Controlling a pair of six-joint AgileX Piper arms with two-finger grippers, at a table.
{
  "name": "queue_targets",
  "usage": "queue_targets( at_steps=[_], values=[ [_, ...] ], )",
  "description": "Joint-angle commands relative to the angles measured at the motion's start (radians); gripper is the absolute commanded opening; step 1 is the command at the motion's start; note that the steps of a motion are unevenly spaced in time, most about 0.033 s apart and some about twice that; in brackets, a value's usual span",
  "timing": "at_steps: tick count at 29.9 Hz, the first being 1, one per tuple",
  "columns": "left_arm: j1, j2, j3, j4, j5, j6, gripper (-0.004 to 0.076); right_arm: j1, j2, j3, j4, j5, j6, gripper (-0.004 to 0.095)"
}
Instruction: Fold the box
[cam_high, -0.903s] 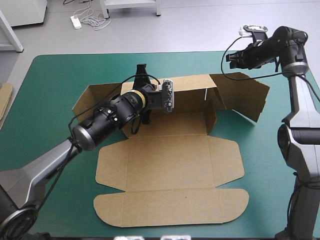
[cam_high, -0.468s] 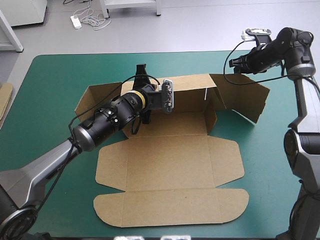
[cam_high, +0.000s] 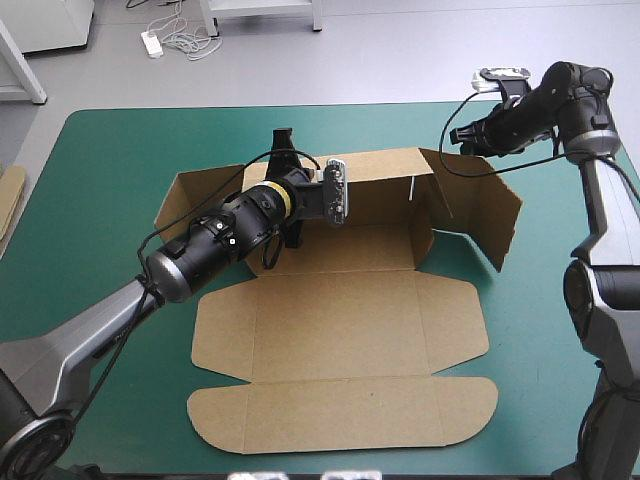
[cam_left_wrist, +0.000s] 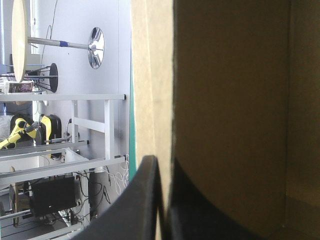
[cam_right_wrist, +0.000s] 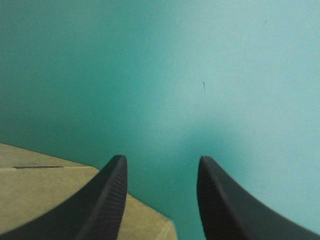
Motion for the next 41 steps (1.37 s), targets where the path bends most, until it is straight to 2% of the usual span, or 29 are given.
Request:
queue_targets(
  at_steps=[1, 9, 20, 25, 30, 36, 41],
  values=[
    [-0.009, -0.030, -0.014, -0.037, -0.029, -0.032, -0.0009, 0.002, -0.101, -0.016, 0.027, 0.002, -0.013, 0.0414],
    [-0.009, -0.030, -0.014, -0.037, -0.029, -0.036, -0.0009, 0.002, -0.161, 0.159, 0.060, -0.021, -0.061, 0.0414],
    [-0.009, -0.030, -0.014, -0.037, -0.029, -0.036, -0.0009, 0.002, -0.220, 0.256, 0.130, -0.053, -0.130, 0.0408],
    [-0.009, -0.030, -0.014, -0.037, -0.029, -0.036, -0.0009, 0.002, -0.333, 0.446, 0.237, -0.193, -0.248, 0.0351],
    [-0.009, -0.030, -0.014, -0.037, -0.027, -0.036, -0.0009, 0.002, -0.443, 0.647, 0.330, -0.313, -0.413, 0.0351],
    [-0.009, -0.030, -0.014, -0.037, -0.019, -0.036, -0.0009, 0.002, -0.534, 0.840, 0.457, -0.382, -0.595, 0.0351],
    [-0.009, -0.030, -0.014, -0.037, -0.021, -0.036, -0.0009, 0.002, -0.550, 0.919, 0.566, -0.392, -0.735, 0.0351]
  ],
)
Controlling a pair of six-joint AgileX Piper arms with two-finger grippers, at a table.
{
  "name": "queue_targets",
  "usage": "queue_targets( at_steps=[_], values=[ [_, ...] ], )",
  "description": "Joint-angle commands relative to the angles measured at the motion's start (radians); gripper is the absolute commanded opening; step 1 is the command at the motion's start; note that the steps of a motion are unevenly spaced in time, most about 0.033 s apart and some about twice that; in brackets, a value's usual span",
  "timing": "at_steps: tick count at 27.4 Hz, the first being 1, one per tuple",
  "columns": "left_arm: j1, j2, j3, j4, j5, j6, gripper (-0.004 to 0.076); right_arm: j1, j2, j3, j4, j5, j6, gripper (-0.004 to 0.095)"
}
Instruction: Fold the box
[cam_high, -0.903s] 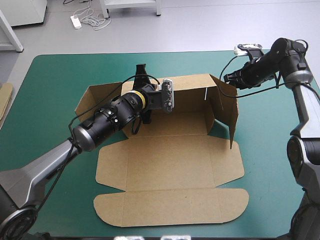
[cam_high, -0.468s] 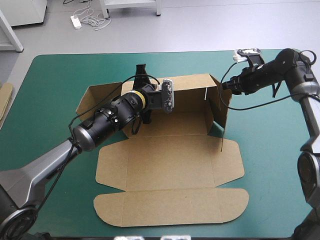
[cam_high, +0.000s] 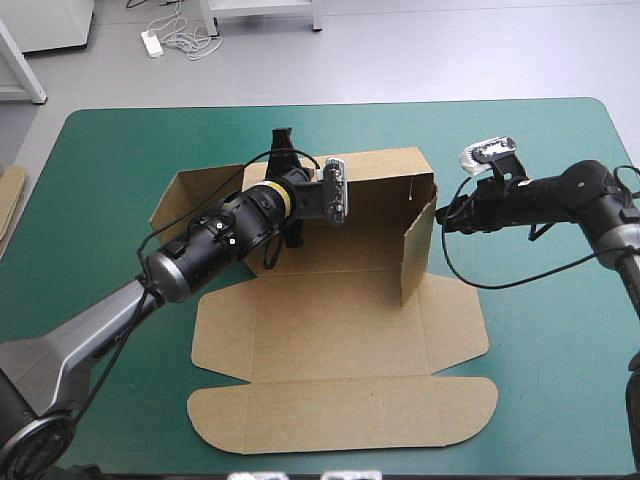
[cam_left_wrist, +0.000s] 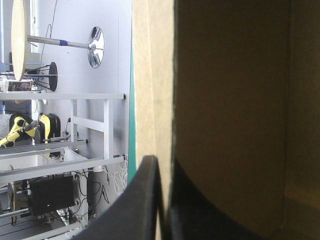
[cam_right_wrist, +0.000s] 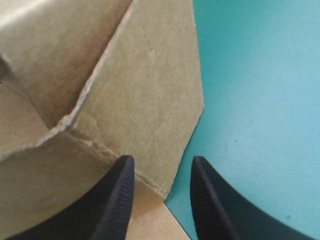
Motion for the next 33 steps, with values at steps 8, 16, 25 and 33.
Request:
queue_targets(
  at_steps=[8, 16, 25, 33],
  values=[
    [-0.009, -0.030, -0.014, -0.037, -0.021, -0.029, -0.0009, -0.002, -0.048, 0.012, 0.140, 0.033, -0.141, 0.0352],
    [-0.009, -0.030, -0.014, -0.037, -0.023, -0.029, -0.0009, -0.002, -0.051, 0.012, 0.141, 0.034, -0.184, 0.0352],
    [-0.009, -0.030, 0.031, 0.164, -0.125, -0.243, -0.0009, -0.002, -0.051, 0.012, 0.139, 0.018, -0.217, 0.0353],
    [-0.009, -0.021, 0.074, 0.198, -0.160, -0.263, -0.0009, -0.002, -0.045, 0.012, 0.211, -0.042, -0.371, 0.0411]
  ],
)
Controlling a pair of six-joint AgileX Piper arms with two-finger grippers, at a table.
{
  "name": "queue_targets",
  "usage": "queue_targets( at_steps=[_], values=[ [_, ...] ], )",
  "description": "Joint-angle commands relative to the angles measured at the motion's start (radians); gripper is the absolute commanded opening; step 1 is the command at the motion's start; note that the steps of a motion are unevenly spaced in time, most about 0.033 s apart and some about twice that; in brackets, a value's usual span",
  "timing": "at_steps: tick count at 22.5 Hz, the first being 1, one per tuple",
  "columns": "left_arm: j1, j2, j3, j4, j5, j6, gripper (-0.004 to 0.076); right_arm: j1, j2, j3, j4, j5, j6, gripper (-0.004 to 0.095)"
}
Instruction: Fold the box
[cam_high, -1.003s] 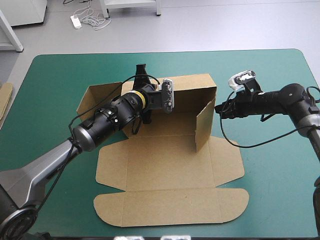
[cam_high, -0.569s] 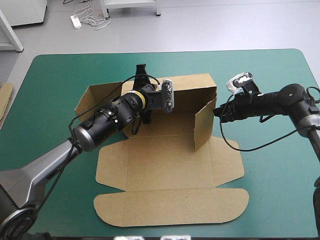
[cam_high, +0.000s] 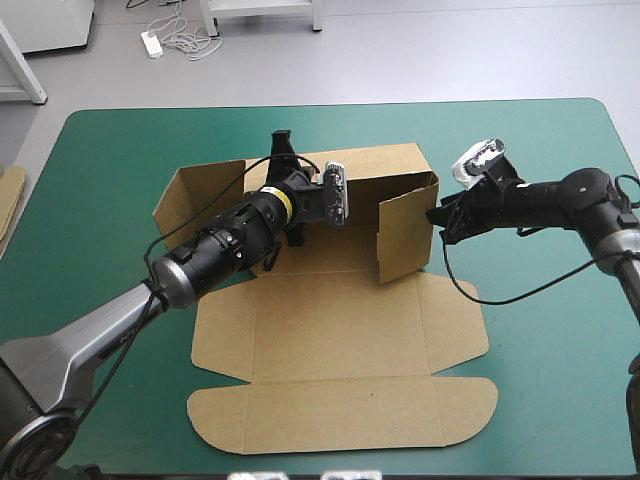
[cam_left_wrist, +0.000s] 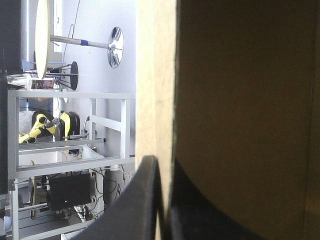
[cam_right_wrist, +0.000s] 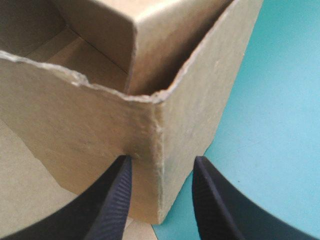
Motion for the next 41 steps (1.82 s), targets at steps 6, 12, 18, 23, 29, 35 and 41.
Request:
queue_targets(
  at_steps=[6, 12, 18, 23, 29, 35, 41],
  values=[
    [-0.009, -0.024, 0.015, 0.049, -0.083, -0.143, -0.0009, 0.000, 0.011, -0.028, 0.100, 0.057, -0.040, 0.0556],
    [-0.029, 0.006, 0.015, 0.082, -0.098, -0.157, -0.0009, 0.058, 0.020, -0.028, 0.084, -0.032, -0.086, 0.0556],
    [-0.035, 0.010, 0.015, 0.173, -0.100, -0.246, -0.0009, 0.093, 0.020, -0.028, 0.092, -0.131, -0.078, 0.0556],
    [-0.035, 0.010, 0.015, 0.186, -0.096, -0.251, -0.0009, 0.096, 0.020, -0.028, 0.101, -0.169, -0.064, 0.0554],
    [-0.035, 0.010, 0.001, 0.235, -0.102, -0.262, -0.0009, 0.096, 0.020, -0.028, 0.172, -0.187, -0.090, 0.0554],
    [-0.038, 0.010, 0.001, 0.235, -0.124, -0.259, -0.0009, 0.097, 0.022, -0.028, 0.223, -0.228, -0.081, 0.0493],
    [-0.038, 0.010, 0.001, 0.289, -0.128, -0.259, -0.0009, 0.121, 0.022, -0.028, 0.082, -0.173, 0.015, 0.0131]
  ],
)
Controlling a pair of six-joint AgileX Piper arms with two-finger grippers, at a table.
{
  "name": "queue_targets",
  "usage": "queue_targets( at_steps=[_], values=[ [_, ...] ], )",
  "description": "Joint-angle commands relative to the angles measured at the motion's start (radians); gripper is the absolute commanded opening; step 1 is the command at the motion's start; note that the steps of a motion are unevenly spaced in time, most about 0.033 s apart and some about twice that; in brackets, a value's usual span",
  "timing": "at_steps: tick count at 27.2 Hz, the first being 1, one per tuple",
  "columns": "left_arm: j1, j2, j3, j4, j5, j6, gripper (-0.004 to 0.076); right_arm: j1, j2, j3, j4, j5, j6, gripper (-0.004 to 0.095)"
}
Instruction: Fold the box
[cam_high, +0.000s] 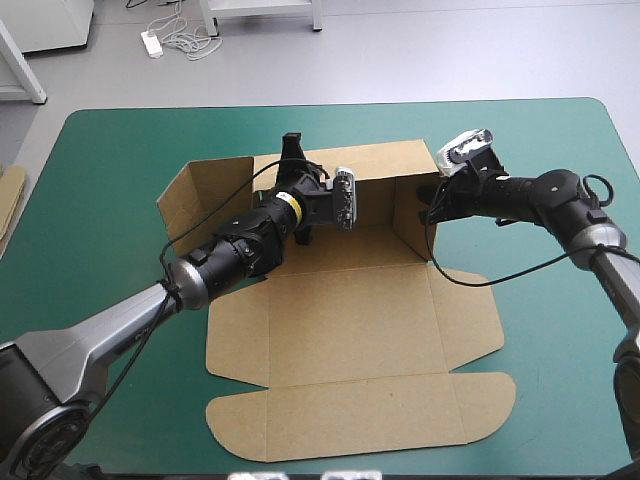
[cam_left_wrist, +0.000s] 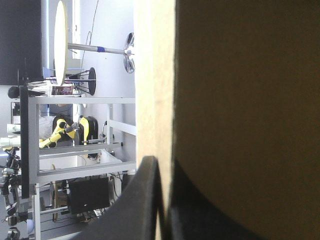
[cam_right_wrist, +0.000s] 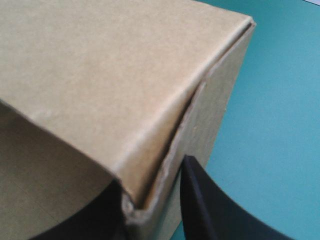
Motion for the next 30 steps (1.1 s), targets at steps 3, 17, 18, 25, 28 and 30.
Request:
queue_targets(
  at_steps=[3, 17, 18, 25, 28, 30],
  values=[
    [-0.019, -0.030, -0.024, 0.073, -0.074, -0.022, -0.0009, 0.047, -0.038, -0.026, 0.005, 0.054, -0.004, 0.0076],
    [-0.034, -0.032, -0.024, 0.189, -0.125, -0.022, 0.0066, 0.051, -0.038, -0.026, 0.058, 0.058, 0.038, -0.0011],
    [-0.041, -0.037, -0.024, 0.189, -0.127, -0.022, 0.0087, 0.051, -0.038, -0.026, 0.058, 0.058, 0.045, -0.0011],
    [-0.072, -0.110, -0.024, 0.178, -0.142, -0.026, 0.0236, 0.051, -0.038, -0.026, 0.056, 0.028, 0.084, -0.0011],
    [-0.095, -0.139, -0.024, 0.160, -0.142, -0.044, 0.0262, 0.051, -0.038, -0.026, 0.046, 0.014, 0.098, -0.0011],
    [-0.118, -0.160, -0.024, 0.121, -0.142, -0.063, 0.0263, 0.051, -0.038, -0.026, 0.046, 0.009, 0.107, -0.0011]
  ],
)
